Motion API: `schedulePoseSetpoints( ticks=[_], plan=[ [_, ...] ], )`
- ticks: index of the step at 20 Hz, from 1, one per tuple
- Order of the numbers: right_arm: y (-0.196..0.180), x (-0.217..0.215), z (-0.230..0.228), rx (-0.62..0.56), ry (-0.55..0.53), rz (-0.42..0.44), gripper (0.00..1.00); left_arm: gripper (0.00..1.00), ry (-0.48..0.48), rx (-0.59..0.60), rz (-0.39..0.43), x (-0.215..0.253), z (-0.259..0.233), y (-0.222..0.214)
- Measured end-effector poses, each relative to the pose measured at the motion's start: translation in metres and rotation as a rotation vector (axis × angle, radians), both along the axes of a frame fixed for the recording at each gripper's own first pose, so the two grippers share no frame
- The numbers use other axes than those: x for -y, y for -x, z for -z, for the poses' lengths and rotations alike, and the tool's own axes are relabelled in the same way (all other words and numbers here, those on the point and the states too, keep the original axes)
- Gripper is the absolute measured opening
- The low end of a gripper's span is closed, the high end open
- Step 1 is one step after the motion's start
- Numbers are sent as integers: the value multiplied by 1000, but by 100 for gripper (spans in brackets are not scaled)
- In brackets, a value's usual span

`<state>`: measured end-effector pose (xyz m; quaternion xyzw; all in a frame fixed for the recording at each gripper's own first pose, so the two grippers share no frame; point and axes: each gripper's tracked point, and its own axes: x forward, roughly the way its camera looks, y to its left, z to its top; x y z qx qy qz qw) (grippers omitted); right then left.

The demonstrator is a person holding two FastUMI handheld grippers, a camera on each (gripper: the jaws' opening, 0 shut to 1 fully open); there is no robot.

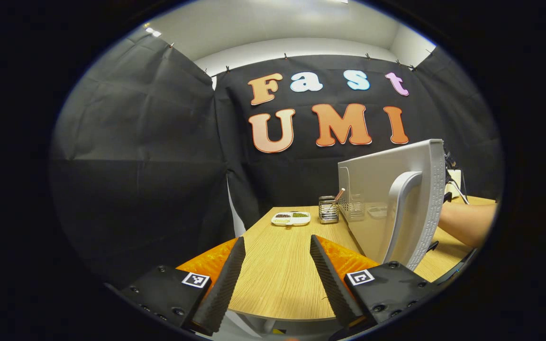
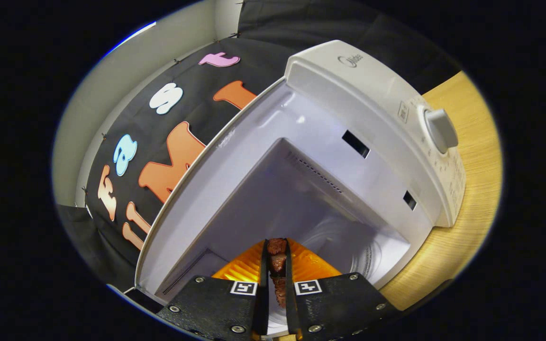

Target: Open the microwave oven with the left hand, put the food in, and close the microwave oven.

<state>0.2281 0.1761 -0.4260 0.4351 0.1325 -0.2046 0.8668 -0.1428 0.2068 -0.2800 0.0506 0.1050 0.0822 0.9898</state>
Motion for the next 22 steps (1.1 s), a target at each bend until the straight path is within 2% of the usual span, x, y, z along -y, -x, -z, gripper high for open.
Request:
schedulePoseSetpoints(
  ticks=[6, 7, 8, 11, 14, 19, 21, 22],
  plan=[
    [-8, -4, 30, -102, 87, 10, 18, 82, 8, -8, -8, -1, 1, 1],
    [-7, -4, 38, -139, 116, 1, 27, 82, 9, -8, -6, 0, 1, 0],
    [-5, -6, 51, -186, 130, -13, 24, 82, 5, -4, -5, 1, 0, 1],
    [2, -20, 65, -250, 125, -106, 44, 82, 0, 6, -3, 3, -6, 1],
    [8, -22, 61, -281, 247, -186, 56, 82, 2, 10, -9, 2, -9, -1],
    [28, -15, 57, -393, 449, -327, 83, 82, -8, 6, -2, 12, -16, -4],
    [31, -11, 54, -420, 488, -380, 92, 89, -14, 16, 6, 20, -21, -4],
    [34, -9, 51, -438, 486, -402, 93, 82, -13, 21, 9, 23, -22, -3]
  ],
)
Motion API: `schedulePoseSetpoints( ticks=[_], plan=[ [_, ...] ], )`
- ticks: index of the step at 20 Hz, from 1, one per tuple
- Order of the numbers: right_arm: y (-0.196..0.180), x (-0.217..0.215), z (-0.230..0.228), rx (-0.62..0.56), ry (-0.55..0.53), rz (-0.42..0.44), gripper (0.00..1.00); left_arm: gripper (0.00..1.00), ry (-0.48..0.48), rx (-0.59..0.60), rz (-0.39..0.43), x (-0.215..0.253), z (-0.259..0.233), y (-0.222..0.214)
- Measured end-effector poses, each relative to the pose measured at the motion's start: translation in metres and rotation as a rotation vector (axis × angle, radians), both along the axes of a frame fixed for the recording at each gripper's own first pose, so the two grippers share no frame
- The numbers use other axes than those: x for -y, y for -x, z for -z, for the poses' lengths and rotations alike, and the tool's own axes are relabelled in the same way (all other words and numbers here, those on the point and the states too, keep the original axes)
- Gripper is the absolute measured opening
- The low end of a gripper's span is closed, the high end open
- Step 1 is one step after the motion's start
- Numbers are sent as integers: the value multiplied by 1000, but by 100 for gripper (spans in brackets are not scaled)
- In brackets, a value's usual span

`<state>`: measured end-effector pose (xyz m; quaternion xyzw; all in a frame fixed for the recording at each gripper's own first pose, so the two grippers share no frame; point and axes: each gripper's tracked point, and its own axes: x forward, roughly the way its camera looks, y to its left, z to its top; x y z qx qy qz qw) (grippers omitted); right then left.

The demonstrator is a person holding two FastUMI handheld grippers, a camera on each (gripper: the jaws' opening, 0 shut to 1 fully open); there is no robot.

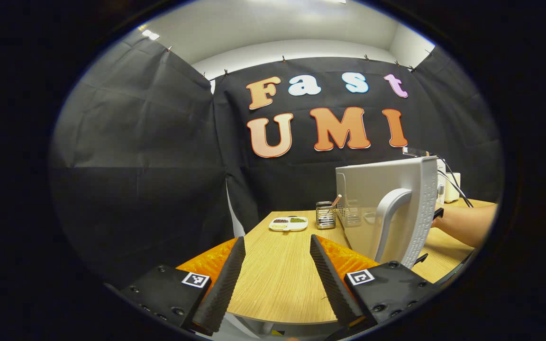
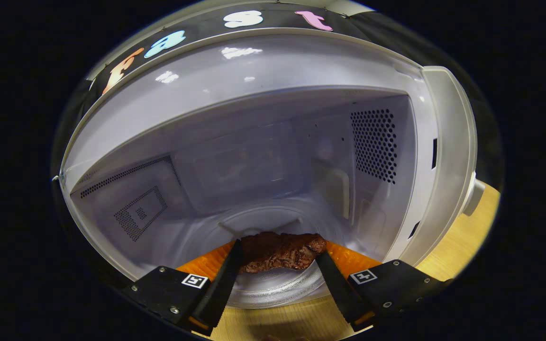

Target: Open the microwave oven with the left hand, put the food in, and close the microwave oven.

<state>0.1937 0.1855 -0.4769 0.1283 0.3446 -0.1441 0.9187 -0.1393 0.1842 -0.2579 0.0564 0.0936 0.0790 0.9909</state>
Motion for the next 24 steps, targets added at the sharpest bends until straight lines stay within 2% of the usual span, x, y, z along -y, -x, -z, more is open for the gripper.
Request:
schedulePoseSetpoints(
  ticks=[3, 4, 5, 7, 8, 10, 11, 12, 14, 15, 16, 17, 18, 19, 20, 24],
  plan=[
    [9, -1, -7, -66, 3, -59, 95, 82, 4, 4, -3, 5, -1, 3],
    [10, -1, -10, -78, 12, -80, 95, 89, 4, 6, -8, 5, -3, 3],
    [9, -1, -13, -85, 22, -97, 95, 82, 2, 5, -11, 5, -4, 3],
    [-1, -2, -14, -102, 44, -123, 95, 82, -5, 13, -14, 7, -7, 5],
    [-7, -2, -10, -105, 44, -132, 95, 96, -3, 22, -13, 9, -9, 10],
    [-16, -7, -7, -93, 38, -138, 95, 82, 1, 29, -17, 9, -10, 14],
    [-19, -9, -5, -83, 31, -135, 95, 82, 1, 25, -20, 9, -9, 15],
    [-20, -15, -2, -83, -14, -125, 95, 89, -3, 23, -23, 9, -8, 14],
    [-20, -37, 2, -90, -174, -107, 95, 89, -10, 32, -28, 6, -12, 18],
    [-20, -46, -4, -83, -217, -102, 95, 82, -13, 35, -32, 3, -13, 19],
    [-19, -49, -8, -87, -215, -97, 95, 82, -14, 33, -35, 2, -11, 18],
    [-19, -44, -18, -77, -170, -96, 95, 89, -11, 30, -38, 1, -8, 19],
    [-21, -34, -24, -54, -107, -96, 95, 89, -4, 26, -37, 1, -7, 18],
    [-18, -24, -28, -53, -41, -84, 95, 82, 4, 24, -38, 1, -5, 18],
    [-16, -16, -31, -53, -13, -85, 95, 82, 13, 24, -38, -1, -3, 17],
    [-3, -8, -42, -21, -14, -101, 95, 82, 35, 10, -25, 2, 4, 10]
  ],
)
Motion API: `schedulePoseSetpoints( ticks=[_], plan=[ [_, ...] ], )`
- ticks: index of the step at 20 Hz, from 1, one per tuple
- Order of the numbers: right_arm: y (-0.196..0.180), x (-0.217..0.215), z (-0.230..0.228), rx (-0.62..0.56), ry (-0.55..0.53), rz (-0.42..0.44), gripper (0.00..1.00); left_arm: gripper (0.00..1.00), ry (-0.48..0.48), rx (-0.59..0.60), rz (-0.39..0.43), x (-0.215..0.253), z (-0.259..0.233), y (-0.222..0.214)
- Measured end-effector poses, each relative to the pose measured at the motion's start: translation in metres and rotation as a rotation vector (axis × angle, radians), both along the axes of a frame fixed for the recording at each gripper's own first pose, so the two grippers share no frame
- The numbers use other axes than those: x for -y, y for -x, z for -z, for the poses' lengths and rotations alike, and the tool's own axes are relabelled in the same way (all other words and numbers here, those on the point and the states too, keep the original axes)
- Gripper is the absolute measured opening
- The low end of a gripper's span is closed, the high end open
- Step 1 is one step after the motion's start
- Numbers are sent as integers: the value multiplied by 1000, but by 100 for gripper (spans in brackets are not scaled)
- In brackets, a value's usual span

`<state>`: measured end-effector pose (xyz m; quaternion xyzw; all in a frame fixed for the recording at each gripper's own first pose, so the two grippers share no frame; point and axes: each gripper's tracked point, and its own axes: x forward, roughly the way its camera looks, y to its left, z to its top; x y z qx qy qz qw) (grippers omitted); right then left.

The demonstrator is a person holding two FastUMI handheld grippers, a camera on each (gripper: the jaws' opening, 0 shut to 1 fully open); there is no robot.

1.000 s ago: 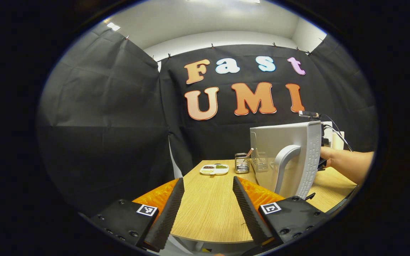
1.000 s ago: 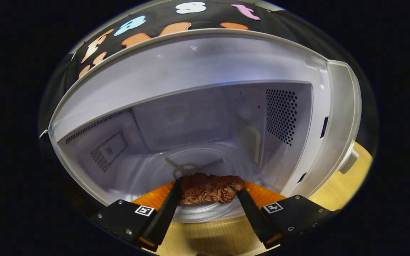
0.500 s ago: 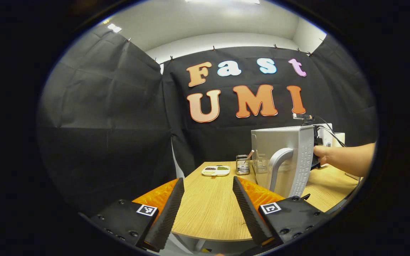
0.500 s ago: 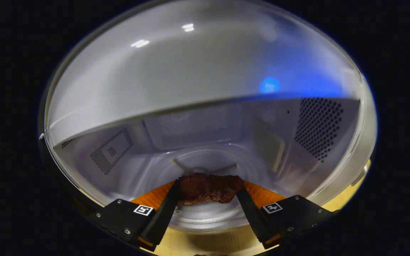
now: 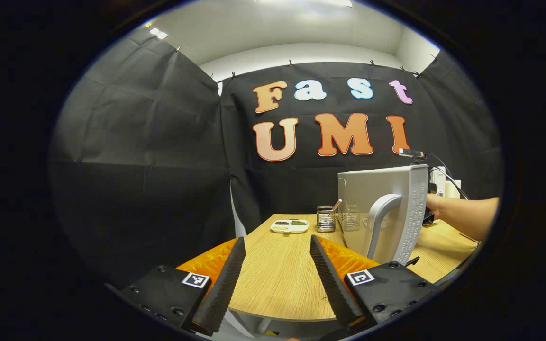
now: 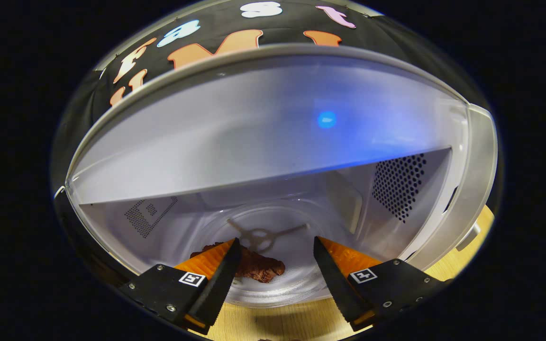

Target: Open the microwave oven with the left hand, put the food in, and close the microwave oven.

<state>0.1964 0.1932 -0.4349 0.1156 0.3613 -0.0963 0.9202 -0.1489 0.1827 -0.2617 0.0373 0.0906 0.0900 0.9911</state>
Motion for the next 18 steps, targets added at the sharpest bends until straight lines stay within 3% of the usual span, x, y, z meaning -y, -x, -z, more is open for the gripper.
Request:
schedulePoseSetpoints(
  ticks=[4, 10, 14, 15, 18],
  plan=[
    [24, 9, -20, 48, 35, -45, 95, 82, 13, -9, 51, 20, 3, -13],
    [67, 23, -73, 145, -20, -55, 95, 82, 5, -17, 102, 50, 6, -21],
    [93, 40, -112, 220, -3, -83, 95, 82, 30, -37, 135, 72, 12, -25],
    [99, 45, -121, 236, 4, -89, 95, 89, 32, -37, 152, 80, 12, -26],
    [121, 61, -141, 267, -2, -111, 95, 86, 30, -39, 199, 107, 13, -32]
  ],
)
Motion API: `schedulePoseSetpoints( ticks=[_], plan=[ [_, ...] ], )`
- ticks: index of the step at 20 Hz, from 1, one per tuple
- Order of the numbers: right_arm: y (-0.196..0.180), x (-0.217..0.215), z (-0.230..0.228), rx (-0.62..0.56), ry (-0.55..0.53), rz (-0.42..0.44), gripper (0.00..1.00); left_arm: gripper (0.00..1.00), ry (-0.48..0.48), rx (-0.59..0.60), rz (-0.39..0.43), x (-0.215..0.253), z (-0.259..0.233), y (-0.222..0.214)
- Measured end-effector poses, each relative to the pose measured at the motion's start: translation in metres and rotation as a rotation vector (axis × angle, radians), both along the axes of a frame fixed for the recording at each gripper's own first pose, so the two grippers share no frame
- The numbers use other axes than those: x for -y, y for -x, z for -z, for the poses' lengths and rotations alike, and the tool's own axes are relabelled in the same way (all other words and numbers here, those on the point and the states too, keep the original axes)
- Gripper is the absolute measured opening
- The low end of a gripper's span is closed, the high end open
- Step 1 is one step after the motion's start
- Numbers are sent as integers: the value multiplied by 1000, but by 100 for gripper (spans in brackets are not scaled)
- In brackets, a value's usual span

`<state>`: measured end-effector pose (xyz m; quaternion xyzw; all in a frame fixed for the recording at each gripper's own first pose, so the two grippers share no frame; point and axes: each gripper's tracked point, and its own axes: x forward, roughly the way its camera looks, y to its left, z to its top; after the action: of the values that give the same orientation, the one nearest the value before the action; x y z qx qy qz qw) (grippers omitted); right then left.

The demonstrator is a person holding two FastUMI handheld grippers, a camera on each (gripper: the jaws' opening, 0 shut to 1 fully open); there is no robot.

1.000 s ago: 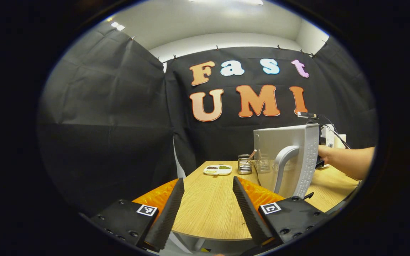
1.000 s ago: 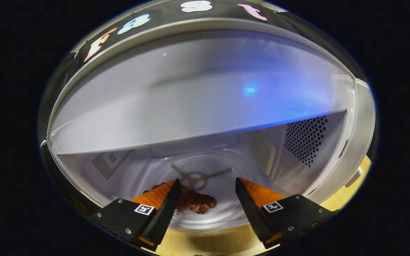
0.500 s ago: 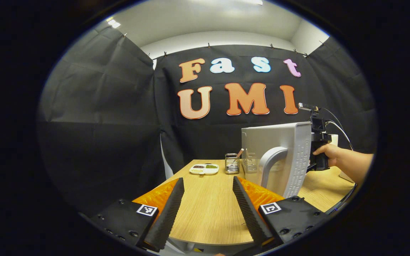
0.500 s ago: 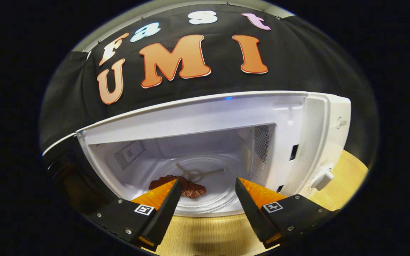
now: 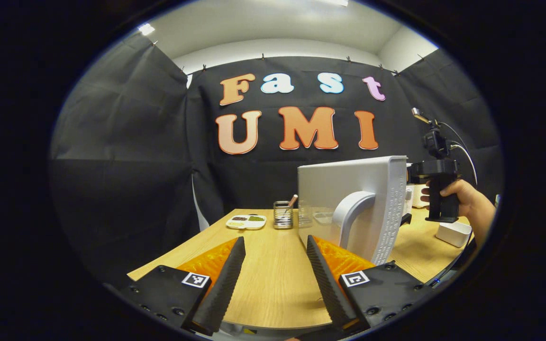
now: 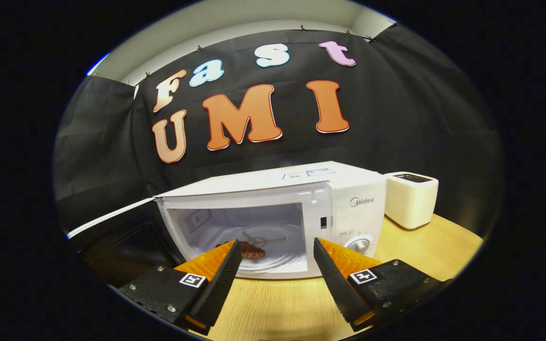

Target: Open the microwave oven with the left hand, put the food in, and close the microwave oven.

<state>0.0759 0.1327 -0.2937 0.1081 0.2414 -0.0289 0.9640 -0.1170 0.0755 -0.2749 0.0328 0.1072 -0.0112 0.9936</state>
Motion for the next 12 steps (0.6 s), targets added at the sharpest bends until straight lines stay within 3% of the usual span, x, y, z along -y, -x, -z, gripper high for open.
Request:
schedulePoseSetpoints(
  ticks=[12],
  plan=[
    [81, 100, -37, 39, 70, -20, 95, 82, 51, -22, 227, 146, 14, -28]
  ],
)
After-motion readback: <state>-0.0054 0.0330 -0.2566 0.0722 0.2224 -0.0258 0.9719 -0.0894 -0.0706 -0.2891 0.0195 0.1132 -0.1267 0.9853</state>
